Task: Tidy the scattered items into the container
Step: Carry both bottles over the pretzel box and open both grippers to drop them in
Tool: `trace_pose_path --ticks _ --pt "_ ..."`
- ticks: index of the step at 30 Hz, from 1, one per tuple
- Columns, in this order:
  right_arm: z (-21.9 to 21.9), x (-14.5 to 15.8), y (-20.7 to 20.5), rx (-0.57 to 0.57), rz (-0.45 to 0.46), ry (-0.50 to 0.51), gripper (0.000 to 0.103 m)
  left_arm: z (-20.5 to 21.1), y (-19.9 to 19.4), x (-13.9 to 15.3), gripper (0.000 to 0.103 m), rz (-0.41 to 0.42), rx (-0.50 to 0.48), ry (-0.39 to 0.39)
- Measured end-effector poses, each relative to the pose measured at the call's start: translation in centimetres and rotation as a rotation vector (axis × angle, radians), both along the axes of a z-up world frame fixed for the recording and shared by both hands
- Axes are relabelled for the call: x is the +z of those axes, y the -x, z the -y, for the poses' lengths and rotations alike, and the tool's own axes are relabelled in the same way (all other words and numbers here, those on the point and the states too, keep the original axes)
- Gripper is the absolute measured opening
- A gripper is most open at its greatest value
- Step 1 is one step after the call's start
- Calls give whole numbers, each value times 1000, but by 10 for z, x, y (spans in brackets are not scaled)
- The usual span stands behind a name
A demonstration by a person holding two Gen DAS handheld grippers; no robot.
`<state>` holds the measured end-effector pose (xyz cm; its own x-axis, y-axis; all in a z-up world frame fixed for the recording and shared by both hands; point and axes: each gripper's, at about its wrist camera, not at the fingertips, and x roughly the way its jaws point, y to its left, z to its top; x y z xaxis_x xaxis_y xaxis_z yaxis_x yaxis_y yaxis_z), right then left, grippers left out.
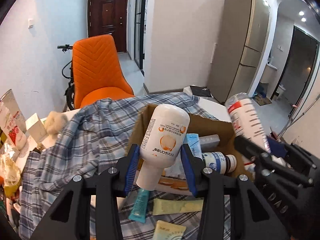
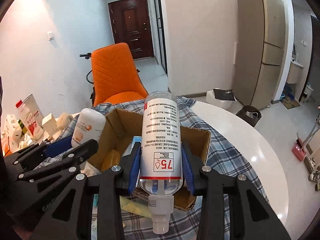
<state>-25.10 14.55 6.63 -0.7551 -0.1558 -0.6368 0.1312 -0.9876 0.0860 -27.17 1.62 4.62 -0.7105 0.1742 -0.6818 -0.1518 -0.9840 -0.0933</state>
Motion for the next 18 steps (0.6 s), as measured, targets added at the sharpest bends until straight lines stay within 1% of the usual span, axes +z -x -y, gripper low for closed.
trace_pose_path --ticks 4,8,12,13,15,16,17,18 --pt "-7 -4 6 -25 -10 -1 37 -10 1 -1 45 -14 -11 24" --pt "-12 -6 7 -16 -11 43 37 -12 3 -2 45 -28 -12 9" --pt "-9 -8 9 -12 -27 59 38 -8 7 -4 45 -28 -18 -22" --pt "-9 -9 10 -13 -28 58 38 -7 8 -5 48 -27 -18 -20" --pt "-7 -11 11 -22 -31 41 38 -5 10 -5 60 -33 7 11" --pt "-8 -10 10 -39 -47 26 44 -4 10 -5 73 -43 37 33" --pt "-9 -7 8 -61 -69 12 55 -1 10 -4 82 -56 68 47" --pt "-11 -4 6 -78 -92 3 60 3 9 -3 83 -69 85 42"
